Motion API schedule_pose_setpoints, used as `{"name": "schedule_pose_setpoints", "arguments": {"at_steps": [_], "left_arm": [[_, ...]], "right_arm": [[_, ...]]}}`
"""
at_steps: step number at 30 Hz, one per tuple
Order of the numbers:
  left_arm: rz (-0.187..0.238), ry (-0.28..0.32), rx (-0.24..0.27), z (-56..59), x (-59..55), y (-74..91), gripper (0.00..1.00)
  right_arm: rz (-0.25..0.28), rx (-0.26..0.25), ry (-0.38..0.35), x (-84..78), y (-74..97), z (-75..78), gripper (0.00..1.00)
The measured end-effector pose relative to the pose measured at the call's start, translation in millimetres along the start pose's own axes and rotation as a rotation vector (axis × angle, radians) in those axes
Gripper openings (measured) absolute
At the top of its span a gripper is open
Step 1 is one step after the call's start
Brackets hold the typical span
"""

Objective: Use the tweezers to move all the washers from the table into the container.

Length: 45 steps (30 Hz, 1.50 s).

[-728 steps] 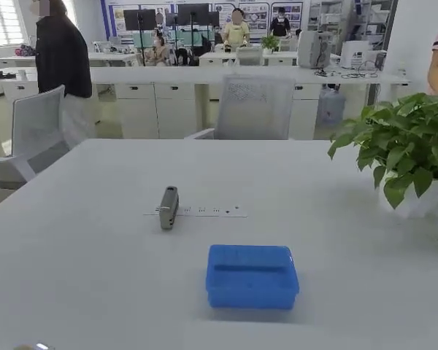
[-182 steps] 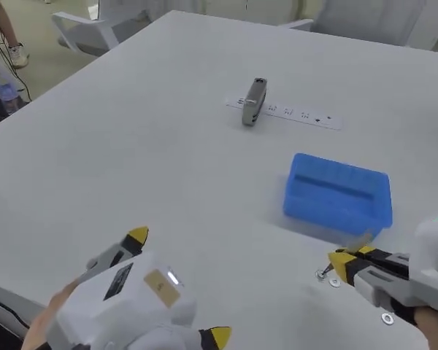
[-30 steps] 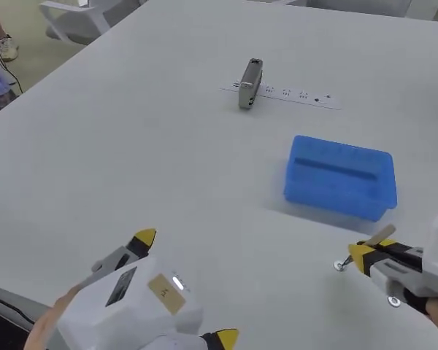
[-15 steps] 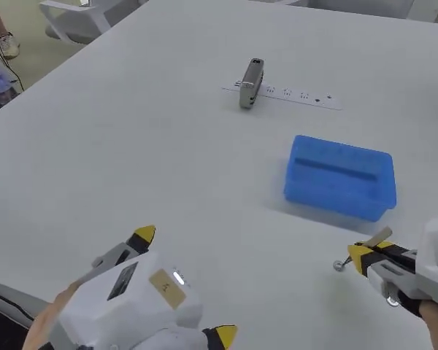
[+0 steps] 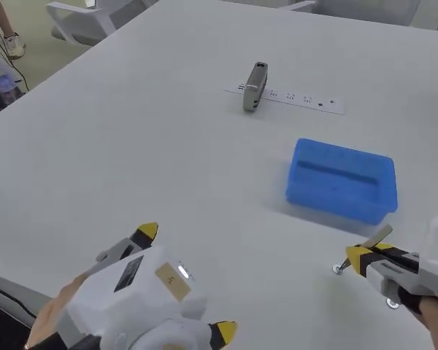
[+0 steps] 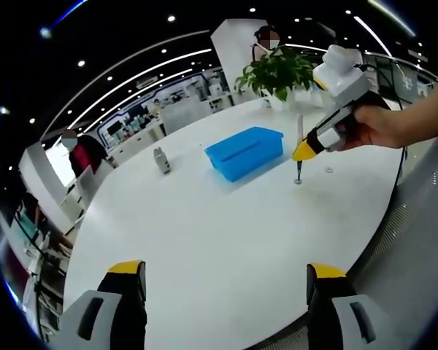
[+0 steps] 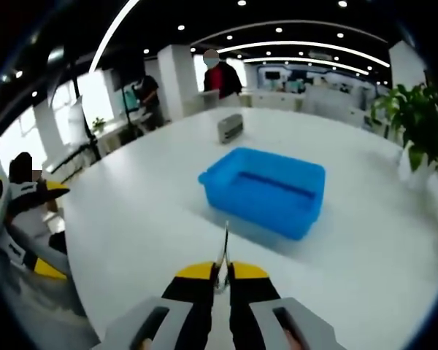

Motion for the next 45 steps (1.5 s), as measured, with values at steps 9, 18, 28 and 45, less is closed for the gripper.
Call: {"name": "schedule_pose_setpoints", "arguments": {"at_steps": [9,18,28,45], "left_arm": [[-0.004,-0.003,-0.001,0.4,0.1,0.1,0.93],[-0.010,-0.005,-0.003,0.6,-0.7,-0.2,0.92],[-0.015,-0.007,-0.005,0.9,-1.6,-0.1,0.92],[-0.009,-0.006,-0.003,0.4,-1.3,0.4,0.92]], "right_arm": [[0.016,-0.015,0.031,0.1,-1.5,1.5,0.04],[0.033,-0.019,0.038,1.0,-2.1,4.5,0.04],[0.042,-0.014,0.104,-6.5,-0.7,-0.7,0.03],[0.029,0.005,0.091,1.5,2.3,0.8,0.02]]}}
Point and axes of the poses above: the centre of the closed fingertips' face, and the gripper's own axes: y roughly backward along the fingers, z roughly to its right, x roughly out of its top, the point moved 7 cm from there along y, roughly backward along the fingers, and after that the axes turned 8 degrees about z, right-handed, at the moved point
